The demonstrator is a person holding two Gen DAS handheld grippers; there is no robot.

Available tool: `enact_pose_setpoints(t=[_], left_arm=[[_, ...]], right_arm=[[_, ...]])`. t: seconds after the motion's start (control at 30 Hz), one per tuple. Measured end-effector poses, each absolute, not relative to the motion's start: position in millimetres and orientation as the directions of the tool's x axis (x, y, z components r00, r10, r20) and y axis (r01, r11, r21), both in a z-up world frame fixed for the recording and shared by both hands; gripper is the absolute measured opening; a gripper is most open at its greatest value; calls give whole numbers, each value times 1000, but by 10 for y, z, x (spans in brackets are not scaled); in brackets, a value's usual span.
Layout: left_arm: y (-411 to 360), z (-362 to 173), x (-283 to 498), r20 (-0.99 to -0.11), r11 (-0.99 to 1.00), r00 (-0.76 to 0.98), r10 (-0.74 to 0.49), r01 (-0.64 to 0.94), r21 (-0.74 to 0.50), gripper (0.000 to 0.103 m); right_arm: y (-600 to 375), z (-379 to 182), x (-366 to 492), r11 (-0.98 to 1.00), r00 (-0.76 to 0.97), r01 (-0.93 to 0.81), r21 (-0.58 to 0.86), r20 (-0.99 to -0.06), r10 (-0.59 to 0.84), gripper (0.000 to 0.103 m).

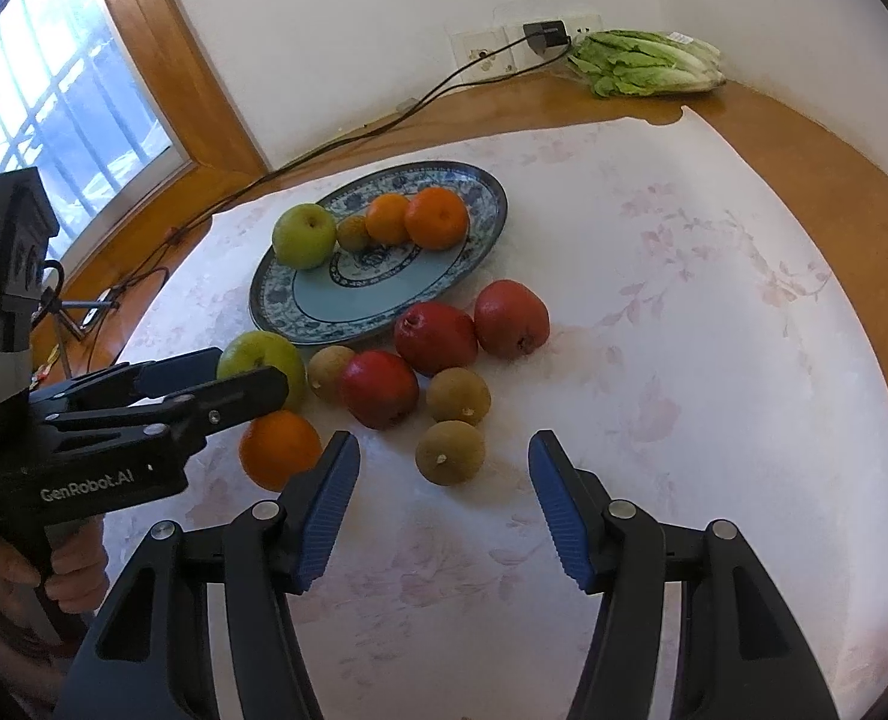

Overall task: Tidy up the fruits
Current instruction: 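Grasp the large green pear with the left tool while the right tool grasps a brown kiwi, then carry the green pear onto the plate with the left tool while the right tool carries the kiwi there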

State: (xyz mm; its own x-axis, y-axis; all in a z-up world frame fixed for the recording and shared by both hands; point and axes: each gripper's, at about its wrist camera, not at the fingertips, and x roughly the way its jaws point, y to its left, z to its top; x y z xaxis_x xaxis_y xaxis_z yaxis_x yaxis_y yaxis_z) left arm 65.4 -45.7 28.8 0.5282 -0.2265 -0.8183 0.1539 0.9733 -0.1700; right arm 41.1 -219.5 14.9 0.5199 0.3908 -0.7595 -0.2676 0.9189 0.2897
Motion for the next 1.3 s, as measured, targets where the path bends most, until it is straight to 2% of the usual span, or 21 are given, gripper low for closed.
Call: enact_pose_setpoints(t=[0.07, 0.13, 0.47, 0.53, 0.6, 0.77, 1.3], left_arm=[[-472, 291, 657, -816, 971, 529, -234, 161, -175, 61], [-480, 297, 658, -813, 968, 527, -247, 167, -186, 50], [-485, 284, 660, -810, 968, 531, -250, 168, -189, 50], [-493, 285, 660, -810, 968, 533, -247, 169, -184, 50], [-496, 282, 659, -809, 968, 533, -246, 169, -183, 50], [-494, 281, 660, -810, 969, 533, -246, 169, -183, 50], [-348, 406, 543, -790, 966, 556, -259, 143, -215, 49]], right_arm=[[-2181, 124, 419, 919, 513, -267, 291, -764, 392, 56], [-2173, 111, 425, 919, 513, -263, 294, -764, 391, 55], [-2140, 111, 396, 927, 526, -263, 267, -766, 369, 54], [-2136, 106, 388, 932, 535, -258, 254, -766, 356, 49], [-2156, 100, 390, 939, 543, -243, 244, -768, 340, 39], [-2183, 95, 400, 949, 554, -220, 225, -772, 311, 27], [-2191, 188, 336, 944, 554, -220, 248, -764, 330, 26]])
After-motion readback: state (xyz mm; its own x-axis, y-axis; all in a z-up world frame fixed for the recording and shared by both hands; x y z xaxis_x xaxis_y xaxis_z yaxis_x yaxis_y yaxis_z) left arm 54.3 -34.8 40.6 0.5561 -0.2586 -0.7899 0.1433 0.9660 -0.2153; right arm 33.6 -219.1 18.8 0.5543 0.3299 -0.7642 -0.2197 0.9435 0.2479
